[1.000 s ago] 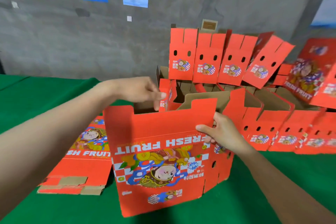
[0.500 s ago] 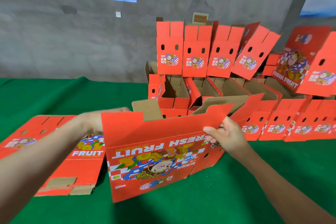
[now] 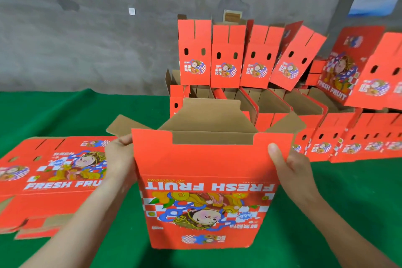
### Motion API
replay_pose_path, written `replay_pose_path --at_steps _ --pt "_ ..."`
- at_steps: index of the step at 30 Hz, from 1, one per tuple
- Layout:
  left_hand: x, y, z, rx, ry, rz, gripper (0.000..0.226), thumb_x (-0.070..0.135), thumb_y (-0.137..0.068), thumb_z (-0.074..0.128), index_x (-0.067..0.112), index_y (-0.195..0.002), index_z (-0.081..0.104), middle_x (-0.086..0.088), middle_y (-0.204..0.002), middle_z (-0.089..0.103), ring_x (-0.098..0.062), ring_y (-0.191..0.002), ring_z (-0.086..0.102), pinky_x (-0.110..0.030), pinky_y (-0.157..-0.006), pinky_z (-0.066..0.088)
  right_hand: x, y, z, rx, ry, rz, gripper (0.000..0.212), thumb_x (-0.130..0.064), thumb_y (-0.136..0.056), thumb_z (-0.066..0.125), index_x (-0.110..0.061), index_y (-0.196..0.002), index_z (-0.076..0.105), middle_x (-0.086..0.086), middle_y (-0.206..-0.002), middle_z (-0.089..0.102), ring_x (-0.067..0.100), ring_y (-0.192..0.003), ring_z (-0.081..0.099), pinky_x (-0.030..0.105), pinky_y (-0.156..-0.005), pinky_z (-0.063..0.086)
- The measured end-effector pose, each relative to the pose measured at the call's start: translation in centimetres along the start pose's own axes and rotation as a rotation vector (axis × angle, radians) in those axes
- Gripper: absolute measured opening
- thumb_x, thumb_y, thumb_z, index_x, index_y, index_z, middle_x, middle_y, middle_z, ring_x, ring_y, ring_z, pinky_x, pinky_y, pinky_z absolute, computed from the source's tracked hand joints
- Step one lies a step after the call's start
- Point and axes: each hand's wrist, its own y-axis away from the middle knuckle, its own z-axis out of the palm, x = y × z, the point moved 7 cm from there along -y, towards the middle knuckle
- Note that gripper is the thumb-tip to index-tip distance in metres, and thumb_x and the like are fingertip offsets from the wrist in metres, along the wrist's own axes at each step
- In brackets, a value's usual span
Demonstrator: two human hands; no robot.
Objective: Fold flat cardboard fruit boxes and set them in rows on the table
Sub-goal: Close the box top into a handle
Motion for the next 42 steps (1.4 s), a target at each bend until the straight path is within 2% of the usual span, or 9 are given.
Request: replay_pose_path --at_steps 9,15,17,20,23,26,34,37,42 --pt "0.5 5.1 0.2 0.194 0.086 0.123 0.051 -0.011 -0.084 0.054 0.003 -0.133 0.05 -0.009 -0.127 0.058 -0.018 -0.113 0.056 -0.029 -0.102 0.041 3.2 -1.1 0.0 0.027 -0.066 0.227 0.026 -0.027 -0.085 0.069 -0.027 -0.059 0.069 -0.013 -0.064 0.064 0.007 -0.065 0.057 0.035 -0.071 0.047" --pt "1.9 5.5 2.2 0.021 -0.512 0.419 0.094 0.015 -0.064 0.086 0.007 -0.143 0.036 -0.011 -0.143 0.04 -0.021 -0.134 0.036 -0.024 -0.11 0.024 3.7 -1.6 0.1 -0.049 0.098 0.152 0.035 -0.015 -0.08 0.074 -0.016 -0.048 0.062 -0.021 -0.078 0.062 -0.009 -0.072 0.054 0.015 -0.063 0.038" --pt "2.9 5.8 2.8 0.036 -0.716 0.522 0.099 0.014 -0.06 0.088 0.002 -0.143 0.035 -0.019 -0.146 0.033 -0.032 -0.139 0.025 -0.035 -0.115 0.02 3.4 -1.6 -0.1 -0.041 0.267 0.152 0.011 -0.018 -0.075 0.079 -0.012 -0.08 0.072 -0.007 -0.108 0.057 0.002 -0.104 0.052 0.018 -0.084 0.035" --pt "3.5 6.0 3.7 0.039 -0.875 0.528 0.104 0.018 -0.058 0.089 0.003 -0.144 0.033 -0.022 -0.151 0.027 -0.037 -0.143 0.014 -0.053 -0.114 0.019 2.9 -1.7 -0.4 -0.125 0.473 0.125 0.082 -0.031 -0.071 0.08 -0.02 -0.141 0.04 0.002 -0.146 0.037 0.025 -0.134 0.031 0.037 -0.111 0.026" --pt "3.7 6.4 4.3 0.006 -0.936 0.552 0.106 0.019 -0.058 0.089 0.006 -0.145 0.031 -0.019 -0.153 0.024 -0.036 -0.144 0.009 -0.055 -0.113 0.018 1.6 -2.5 0.2 -0.317 0.912 -0.06 0.089 -0.053 -0.073 0.067 -0.042 -0.147 0.018 -0.017 -0.158 -0.005 0.028 -0.143 -0.006 0.054 -0.114 -0.003" --pt "3.9 6.2 4.8 -0.05 -0.979 0.593 0.106 0.018 -0.057 0.089 0.006 -0.145 0.032 -0.017 -0.153 0.026 -0.039 -0.143 0.012 -0.054 -0.114 0.018 0.4 -3.6 2.3 -0.501 1.147 -0.234 0.094 -0.051 -0.075 0.06 -0.034 -0.15 0.005 -0.013 -0.158 -0.015 0.03 -0.141 -0.025 0.06 -0.105 -0.021" --pt "4.2 7.7 7.3 -0.549 -0.754 0.891 0.092 0.008 -0.076 0.076 0.037 -0.144 0.021 0.01 -0.152 0.026 -0.009 -0.14 0.027 -0.027 -0.116 0.021 -0.3 -4.4 5.1 -0.754 1.175 -0.166 0.099 -0.019 -0.081 0.056 -0.023 -0.151 -0.013 0.007 -0.154 -0.033 0.026 -0.143 -0.026 0.054 -0.116 -0.005" --pt "3.5 8.1 8.2 -0.727 -0.82 0.858 0.075 0.032 -0.084 0.065 0.047 -0.142 0.02 0.016 -0.141 0.043 -0.001 -0.13 0.039 -0.018 -0.109 0.028 -0.4 -4.1 5.2 -0.763 1.155 -0.153 0.099 -0.012 -0.081 0.054 -0.022 -0.151 -0.015 0.009 -0.153 -0.034 0.025 -0.143 -0.027 0.051 -0.118 -0.004" --pt "2.4 5.4 9.5 -0.718 -1.106 0.714 0.047 0.038 -0.099 0.036 0.031 -0.146 0.032 -0.003 -0.144 0.045 -0.023 -0.129 0.044 -0.026 -0.104 0.033 -0.5 -3.9 5.3 -0.74 1.117 -0.173 0.099 -0.008 -0.081 0.053 -0.022 -0.15 -0.017 0.01 -0.153 -0.033 0.026 -0.142 -0.028 0.045 -0.119 -0.007"
